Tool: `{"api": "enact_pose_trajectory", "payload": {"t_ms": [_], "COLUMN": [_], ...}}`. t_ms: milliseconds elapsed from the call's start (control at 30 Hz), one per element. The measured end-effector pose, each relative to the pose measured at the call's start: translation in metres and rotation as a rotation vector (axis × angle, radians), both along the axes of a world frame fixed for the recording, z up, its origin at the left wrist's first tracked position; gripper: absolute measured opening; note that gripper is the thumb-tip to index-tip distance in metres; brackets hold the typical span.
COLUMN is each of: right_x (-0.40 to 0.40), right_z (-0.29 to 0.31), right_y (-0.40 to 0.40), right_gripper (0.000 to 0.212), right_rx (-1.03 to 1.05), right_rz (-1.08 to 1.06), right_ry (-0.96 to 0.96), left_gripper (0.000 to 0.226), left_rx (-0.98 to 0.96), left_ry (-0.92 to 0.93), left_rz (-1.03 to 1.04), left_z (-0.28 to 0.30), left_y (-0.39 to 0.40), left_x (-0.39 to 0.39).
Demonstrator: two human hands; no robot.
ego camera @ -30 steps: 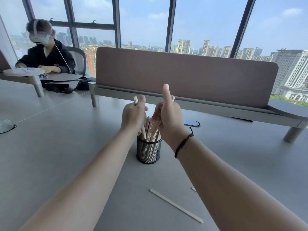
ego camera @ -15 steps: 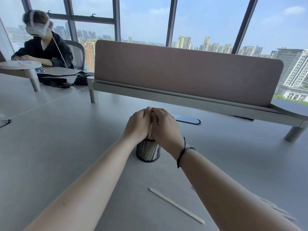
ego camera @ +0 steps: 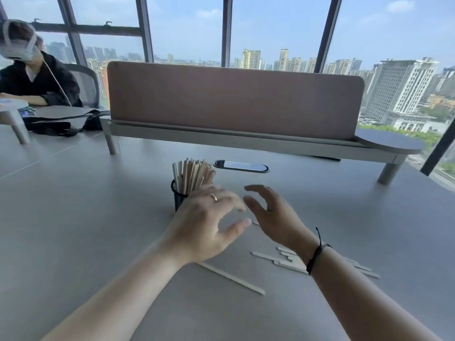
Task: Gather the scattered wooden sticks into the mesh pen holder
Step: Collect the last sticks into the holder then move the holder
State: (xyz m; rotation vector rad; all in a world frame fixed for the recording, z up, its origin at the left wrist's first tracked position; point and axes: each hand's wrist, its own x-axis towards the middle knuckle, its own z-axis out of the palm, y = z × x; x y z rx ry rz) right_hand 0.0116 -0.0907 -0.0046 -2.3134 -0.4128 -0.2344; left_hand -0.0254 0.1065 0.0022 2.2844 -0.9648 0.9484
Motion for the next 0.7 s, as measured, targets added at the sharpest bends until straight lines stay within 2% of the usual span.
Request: {"api": "enact_pose_trajectory", "payload": {"t_ms": [33, 133, 200, 267, 433, 567, 633, 700], "right_x": [-0.006, -0.027, -0.041, -0.051, -0.05, -0.039, -0.034, -0.035], "right_z": [-0.007, -0.022, -0.03, -0.036, -0.046, -0.052, -0.053, -0.049], "right_y": [-0.021, -0.083, -0.111, -0.123, -0.107, -0.075, -0.063, -0.061], "right_gripper": [0.042, 0.065, 0.083, 0.084, 0.055, 0.034, 0.032, 0.026], "right_rx": [-0.13, -0.364, -0.427, -0.457, -0.324, -0.274, -0.199, -0.04], "right_rz": [0.005, -0.034, -0.08, -0.112, -0.164, -0.051, -0.033, -0.104], "right_ry": [0.035, 0.102, 0.129, 0.156, 0.084, 0.013, -0.027, -0.058], "left_gripper": [0.044, 0.096, 0.111, 0.116, 0.128, 0.133, 0.132, 0.123], "left_rx": [0.134, 0.503, 0.591, 0.551, 0.492, 0.426, 0.381, 0.318], "left_ry": [0.095, 0.577, 0.715, 0.717, 0.683, 0.702, 0.705, 0.673], "left_rz": [-0.04, -0.034, -0.021, -0.001, 0.069, 0.16, 0.177, 0.189], "left_z": [-0.008, -0.029, -0.038, -0.042, -0.052, -0.061, -0.061, -0.061], "left_y": [-0.001, -0.006, -0.01, -0.019, -0.056, -0.089, -0.099, -0.102], "left_x": [-0.009, -0.022, -0.021, -0.014, -0.007, 0.004, 0.008, 0.008]}}
